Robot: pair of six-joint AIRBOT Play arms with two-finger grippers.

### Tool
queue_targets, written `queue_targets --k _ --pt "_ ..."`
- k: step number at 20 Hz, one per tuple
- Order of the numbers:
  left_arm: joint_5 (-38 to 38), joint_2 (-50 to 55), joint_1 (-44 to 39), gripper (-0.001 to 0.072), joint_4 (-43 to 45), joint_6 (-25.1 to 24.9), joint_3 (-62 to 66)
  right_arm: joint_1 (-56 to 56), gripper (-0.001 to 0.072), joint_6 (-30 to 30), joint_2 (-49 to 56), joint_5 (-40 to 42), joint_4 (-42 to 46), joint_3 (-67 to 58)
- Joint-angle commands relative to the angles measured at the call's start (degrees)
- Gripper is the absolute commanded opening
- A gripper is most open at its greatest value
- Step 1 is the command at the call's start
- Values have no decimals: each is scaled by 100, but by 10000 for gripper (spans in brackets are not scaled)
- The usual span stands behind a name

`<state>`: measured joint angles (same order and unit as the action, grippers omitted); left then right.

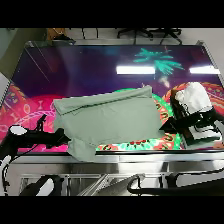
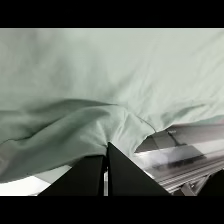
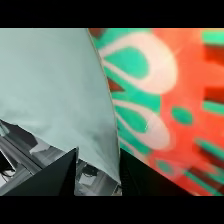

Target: Fold the shirts.

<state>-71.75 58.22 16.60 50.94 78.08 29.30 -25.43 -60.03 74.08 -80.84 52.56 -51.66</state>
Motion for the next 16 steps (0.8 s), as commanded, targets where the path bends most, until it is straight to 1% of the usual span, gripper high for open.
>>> queue_targets --k 1,2,3,4,6,7,9,11,14,16 --pt "-170 13 11 15 -9 -70 15 280 323 13 9 -31 76 133" --pt "-173 13 11 15 -7 -68 37 404 153 142 -11 -26 -20 131" --pt "-208 11 11 15 -7 -68 116 509 75 170 -52 -15 -146 131" --pt "-295 11 11 15 4 -68 264 568 16 164 -114 -13 -260 131" --pt "-509 11 11 16 55 -22 726 538 15 -76 -323 -22 -129 129" --pt "-612 11 11 15 201 122 964 481 15 -374 -492 -15 278 131" --pt "-756 11 11 15 850 490 1379 389 15 -1106 -892 -44 1158 133" --pt "-863 11 11 15 1320 682 1635 293 14 -1620 -1314 -72 1558 133" --pt "-1032 11 11 15 1703 800 1762 256 15 -1989 -1602 -588 2044 140" --pt "-1032 13 11 15 1836 837 1757 264 14 -2039 -1681 -837 2041 184"
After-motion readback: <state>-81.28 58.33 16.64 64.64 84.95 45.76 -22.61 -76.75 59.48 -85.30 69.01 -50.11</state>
